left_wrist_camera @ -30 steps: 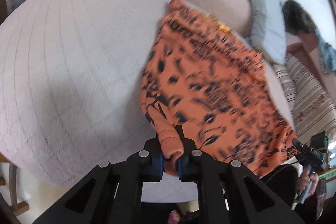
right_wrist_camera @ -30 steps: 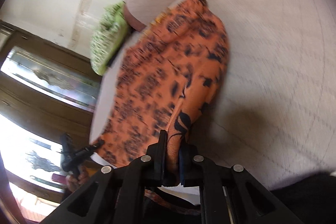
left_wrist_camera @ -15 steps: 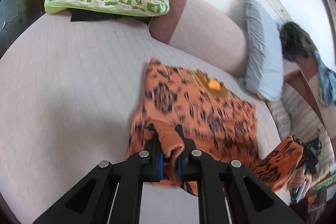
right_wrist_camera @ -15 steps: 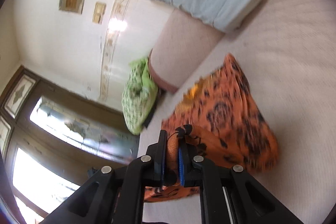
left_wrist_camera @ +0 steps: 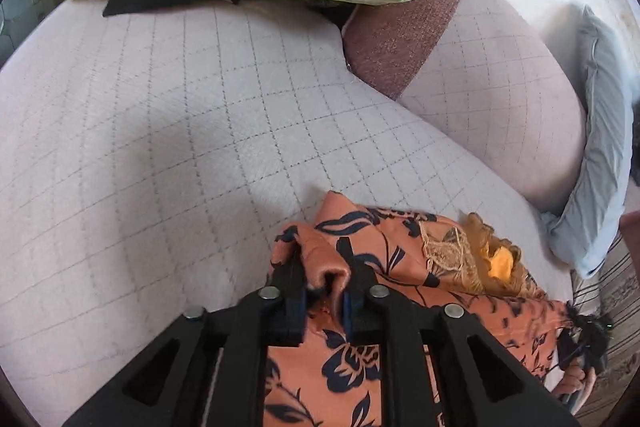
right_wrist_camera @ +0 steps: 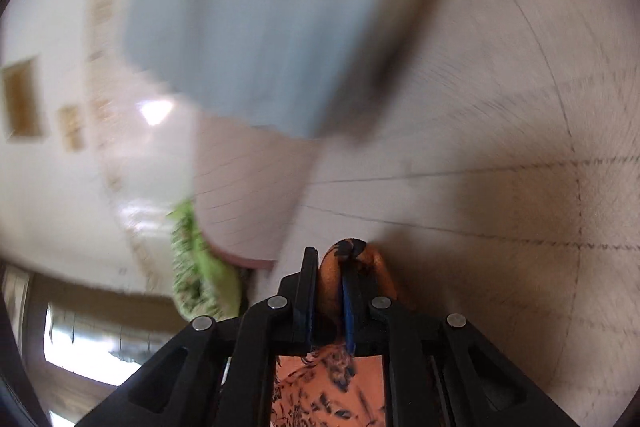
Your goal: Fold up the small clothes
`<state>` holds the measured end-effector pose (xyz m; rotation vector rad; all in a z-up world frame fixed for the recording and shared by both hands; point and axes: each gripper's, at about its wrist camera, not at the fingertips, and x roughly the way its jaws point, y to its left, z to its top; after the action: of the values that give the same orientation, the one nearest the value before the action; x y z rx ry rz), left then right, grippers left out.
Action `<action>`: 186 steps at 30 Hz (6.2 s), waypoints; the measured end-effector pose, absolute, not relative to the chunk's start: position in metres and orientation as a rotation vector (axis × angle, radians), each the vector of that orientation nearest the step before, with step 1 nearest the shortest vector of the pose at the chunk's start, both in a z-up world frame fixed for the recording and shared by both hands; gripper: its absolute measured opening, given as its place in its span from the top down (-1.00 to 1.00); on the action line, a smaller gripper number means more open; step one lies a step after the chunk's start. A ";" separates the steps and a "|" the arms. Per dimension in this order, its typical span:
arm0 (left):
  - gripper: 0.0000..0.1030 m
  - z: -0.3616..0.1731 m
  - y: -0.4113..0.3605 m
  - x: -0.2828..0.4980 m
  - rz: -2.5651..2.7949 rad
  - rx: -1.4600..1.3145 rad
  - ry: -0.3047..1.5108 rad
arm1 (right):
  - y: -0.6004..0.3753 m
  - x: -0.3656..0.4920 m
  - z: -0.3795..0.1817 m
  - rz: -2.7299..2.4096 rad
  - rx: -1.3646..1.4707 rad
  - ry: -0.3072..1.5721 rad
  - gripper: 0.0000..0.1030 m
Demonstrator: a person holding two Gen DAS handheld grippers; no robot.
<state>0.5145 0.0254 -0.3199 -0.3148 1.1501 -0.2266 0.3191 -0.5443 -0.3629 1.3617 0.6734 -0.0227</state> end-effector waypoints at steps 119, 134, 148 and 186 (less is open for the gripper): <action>-0.82 -0.299 0.053 0.167 -0.027 0.056 1.184 | -0.387 0.144 -0.308 -0.036 0.789 0.744 -0.35; -0.82 -0.326 0.085 0.245 -0.072 -0.319 1.057 | -0.390 0.157 -0.364 0.040 1.164 0.805 -0.35; -0.82 -0.355 0.046 0.323 -0.100 -0.460 1.047 | -0.411 0.175 -0.389 0.044 1.261 0.788 -0.35; 0.57 -0.340 0.027 0.356 -0.338 -0.507 0.928 | -0.390 0.242 -0.352 -0.017 0.829 0.668 0.67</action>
<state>0.3556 0.0271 -0.3402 -0.5070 0.9276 -0.3378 0.2416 -0.3895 -0.3523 0.8290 0.6683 -0.0167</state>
